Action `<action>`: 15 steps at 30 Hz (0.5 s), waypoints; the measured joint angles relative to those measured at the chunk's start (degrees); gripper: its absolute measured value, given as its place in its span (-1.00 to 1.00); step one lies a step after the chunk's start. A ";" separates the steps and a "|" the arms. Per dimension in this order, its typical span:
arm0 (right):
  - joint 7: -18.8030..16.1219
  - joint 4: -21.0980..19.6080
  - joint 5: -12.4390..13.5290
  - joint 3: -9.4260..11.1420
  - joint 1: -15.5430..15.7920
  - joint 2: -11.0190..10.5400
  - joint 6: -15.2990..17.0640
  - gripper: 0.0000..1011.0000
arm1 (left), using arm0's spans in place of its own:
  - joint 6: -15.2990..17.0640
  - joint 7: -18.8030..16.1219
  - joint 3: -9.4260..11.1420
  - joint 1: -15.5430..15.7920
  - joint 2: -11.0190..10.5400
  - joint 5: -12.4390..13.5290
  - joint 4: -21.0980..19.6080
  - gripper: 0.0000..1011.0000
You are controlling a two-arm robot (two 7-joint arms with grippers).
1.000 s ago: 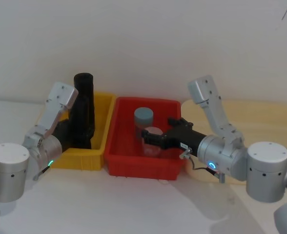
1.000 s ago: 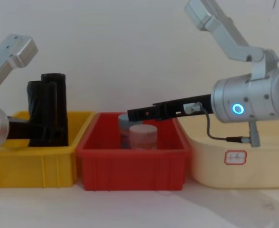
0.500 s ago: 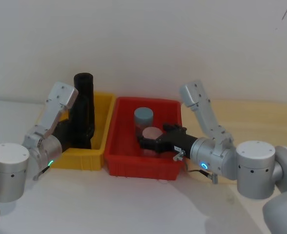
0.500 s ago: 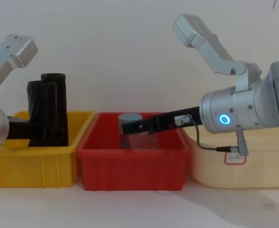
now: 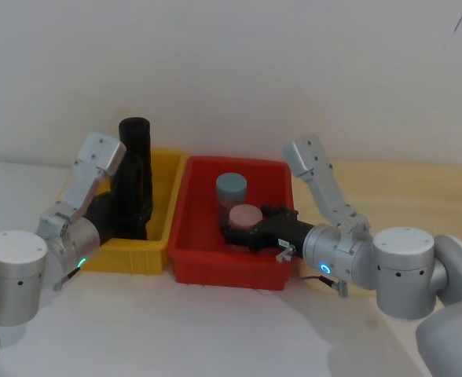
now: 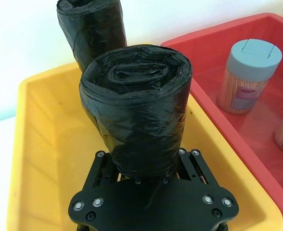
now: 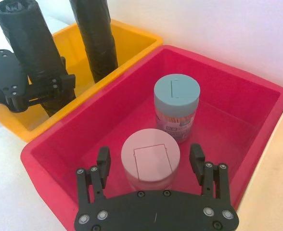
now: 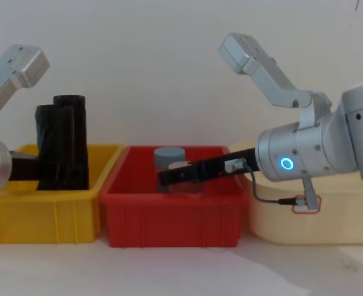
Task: Pick up the garbage bag with the one hand and transfer it to the other hand.
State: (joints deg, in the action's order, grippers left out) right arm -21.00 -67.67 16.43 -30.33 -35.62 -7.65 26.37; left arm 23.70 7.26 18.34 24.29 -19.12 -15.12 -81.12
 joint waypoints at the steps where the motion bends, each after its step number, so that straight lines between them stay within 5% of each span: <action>1: -0.02 0.11 -0.03 0.00 -0.04 0.03 -0.01 0.98 | 0.00 0.00 0.00 0.00 0.00 0.00 0.01 -0.08; 7: -0.13 0.79 -0.21 0.02 -0.31 0.24 -0.07 0.92 | 0.00 0.00 0.00 0.00 0.00 0.00 0.00 -0.08; 15: -0.19 1.29 -0.37 0.06 -0.49 0.39 -0.10 0.57 | 0.00 0.00 0.00 0.00 0.00 0.00 0.00 -0.08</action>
State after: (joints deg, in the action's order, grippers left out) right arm -21.18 -66.38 16.06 -30.27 -36.12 -7.25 26.27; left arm 23.69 7.26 18.34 24.29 -19.12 -15.12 -81.12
